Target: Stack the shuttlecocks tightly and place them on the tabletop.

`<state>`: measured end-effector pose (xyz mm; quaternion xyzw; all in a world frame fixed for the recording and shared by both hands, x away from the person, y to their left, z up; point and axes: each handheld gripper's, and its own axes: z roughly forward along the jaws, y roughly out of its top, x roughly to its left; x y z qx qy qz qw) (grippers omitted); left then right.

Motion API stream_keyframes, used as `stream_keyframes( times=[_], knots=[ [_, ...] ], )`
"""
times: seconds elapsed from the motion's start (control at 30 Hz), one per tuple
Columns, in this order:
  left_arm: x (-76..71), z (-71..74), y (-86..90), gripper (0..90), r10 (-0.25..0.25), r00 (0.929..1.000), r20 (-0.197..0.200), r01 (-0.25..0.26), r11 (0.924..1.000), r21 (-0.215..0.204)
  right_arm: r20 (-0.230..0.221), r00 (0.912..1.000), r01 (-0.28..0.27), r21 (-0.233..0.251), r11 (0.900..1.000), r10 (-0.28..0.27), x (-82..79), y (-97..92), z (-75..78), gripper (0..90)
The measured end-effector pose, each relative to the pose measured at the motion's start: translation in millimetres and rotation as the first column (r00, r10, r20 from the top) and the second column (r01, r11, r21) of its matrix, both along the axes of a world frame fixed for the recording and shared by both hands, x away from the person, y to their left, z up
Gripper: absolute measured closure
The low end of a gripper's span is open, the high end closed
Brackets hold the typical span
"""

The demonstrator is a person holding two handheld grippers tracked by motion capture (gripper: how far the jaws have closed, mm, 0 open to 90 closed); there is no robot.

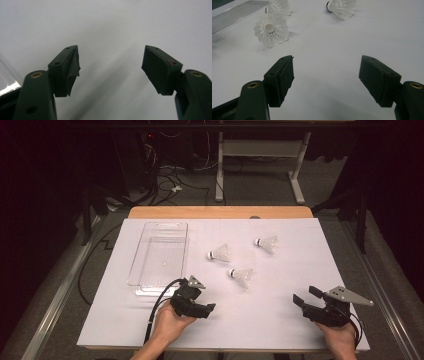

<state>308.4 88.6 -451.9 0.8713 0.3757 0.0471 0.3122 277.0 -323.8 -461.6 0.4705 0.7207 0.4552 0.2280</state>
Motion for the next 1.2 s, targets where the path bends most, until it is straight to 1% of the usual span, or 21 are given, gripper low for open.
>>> stream_keyframes(
  times=[0.53,0.6,0.9,1.2],
  knots=[
    [-9.7,-1.3,7.7,31.2,0.003,1.0,-0.001,-0.003,1.0,0.0,0.002,1.0,0.001,0.004,1.0,-0.001,-0.6,-0.5,0.4,28.4],
    [-10.9,-1.5,8.8,31.2,0.011,0.9999,0.001,-0.011,0.9999,-0.006,0.002,1.0,0.001,0.004,1.0,-0.001,-0.6,-0.5,0.3,28.4],
    [-14.8,-2.4,17.0,31.2,0.025,0.9997,0.0,-0.025,0.9997,-0.004,0.002,1.0,0.001,0.002,1.0,-0.001,-0.5,-0.2,0.3,28.4],
    [-19.8,-0.7,24.6,31.5,0.037,0.9992,0.015,-0.037,0.9993,0.0,0.001,1.0,0.001,0.002,1.0,-0.001,-0.4,-0.2,0.2,28.4]
  ],
)
